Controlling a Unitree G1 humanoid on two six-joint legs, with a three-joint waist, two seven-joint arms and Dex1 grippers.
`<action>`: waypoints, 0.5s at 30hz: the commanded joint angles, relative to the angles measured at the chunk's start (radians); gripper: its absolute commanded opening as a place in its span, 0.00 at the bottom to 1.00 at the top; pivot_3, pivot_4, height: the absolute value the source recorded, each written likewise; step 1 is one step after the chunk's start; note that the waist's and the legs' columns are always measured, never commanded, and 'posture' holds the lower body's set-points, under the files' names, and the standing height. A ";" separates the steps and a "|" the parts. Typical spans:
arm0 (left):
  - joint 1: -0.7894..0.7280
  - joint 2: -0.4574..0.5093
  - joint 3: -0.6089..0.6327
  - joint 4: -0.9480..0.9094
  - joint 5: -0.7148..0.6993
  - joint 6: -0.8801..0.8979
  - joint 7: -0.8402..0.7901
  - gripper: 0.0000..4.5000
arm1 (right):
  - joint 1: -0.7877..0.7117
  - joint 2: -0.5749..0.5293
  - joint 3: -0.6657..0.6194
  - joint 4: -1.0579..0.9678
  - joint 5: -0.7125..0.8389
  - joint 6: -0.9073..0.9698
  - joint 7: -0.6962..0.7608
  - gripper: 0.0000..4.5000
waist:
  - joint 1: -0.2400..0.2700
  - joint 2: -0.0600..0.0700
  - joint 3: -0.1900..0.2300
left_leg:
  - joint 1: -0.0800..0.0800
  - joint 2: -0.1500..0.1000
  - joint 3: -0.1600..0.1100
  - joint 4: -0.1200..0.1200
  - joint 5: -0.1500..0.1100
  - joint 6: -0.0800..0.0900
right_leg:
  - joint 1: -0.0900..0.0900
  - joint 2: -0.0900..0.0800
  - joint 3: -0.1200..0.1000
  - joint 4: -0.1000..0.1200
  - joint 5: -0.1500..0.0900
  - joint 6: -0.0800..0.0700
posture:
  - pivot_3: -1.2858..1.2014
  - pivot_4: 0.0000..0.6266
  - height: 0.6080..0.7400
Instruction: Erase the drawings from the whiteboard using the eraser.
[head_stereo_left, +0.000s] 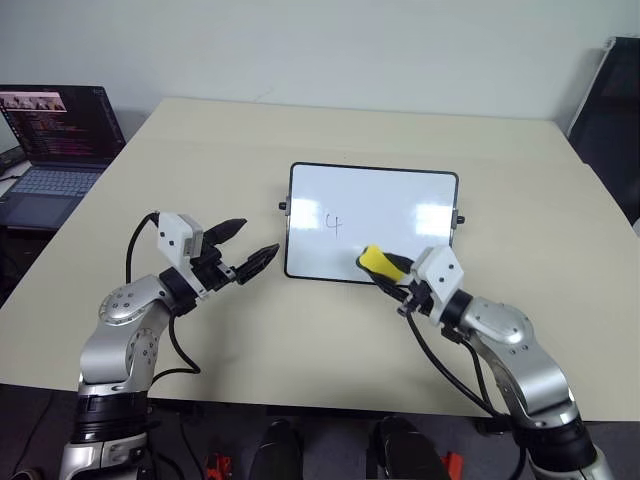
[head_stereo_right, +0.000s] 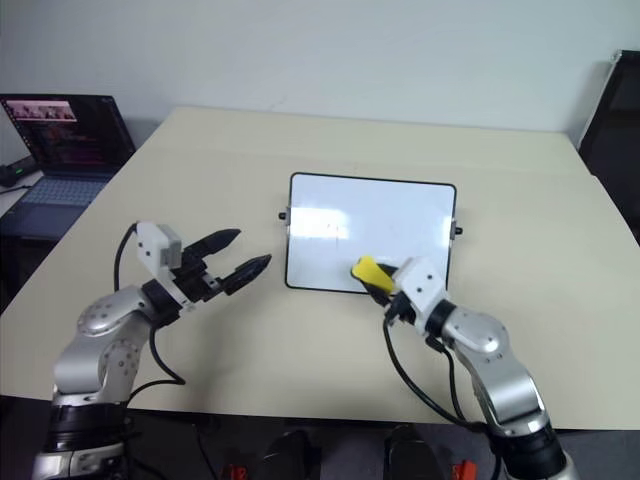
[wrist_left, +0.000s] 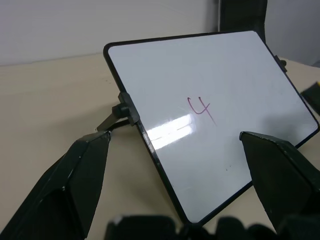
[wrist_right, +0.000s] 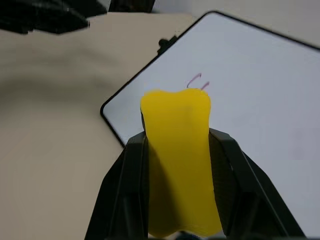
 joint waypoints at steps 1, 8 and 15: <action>-0.023 0.009 -0.027 -0.034 0.009 0.004 -0.005 1.00 | -0.098 -0.006 0.021 0.023 -0.053 0.034 -0.027 0.29 | 0.000 0.000 0.000 | 0.000 0.000 0.000 0.000 0.000 0.000 | 0.000 0.000 0.000 0.000 0.000 0.000 | 0.52 0.24 1.00; -0.064 0.050 -0.087 -0.036 0.034 0.006 -0.059 1.00 | -0.315 -0.110 0.119 0.145 -0.205 0.031 0.027 0.29 | 0.001 0.000 0.000 | 0.000 0.000 0.000 0.000 0.000 0.000 | -0.001 0.000 0.000 0.000 0.000 0.000 | 0.52 0.24 1.00; -0.057 0.062 -0.117 -0.049 0.042 0.010 -0.083 1.00 | -0.580 -0.040 0.266 0.464 -0.346 -0.053 0.060 0.29 | -0.006 0.001 0.000 | 0.000 0.000 0.000 -0.001 0.000 0.000 | -0.001 0.000 0.000 0.001 0.002 0.004 | 0.52 0.24 1.00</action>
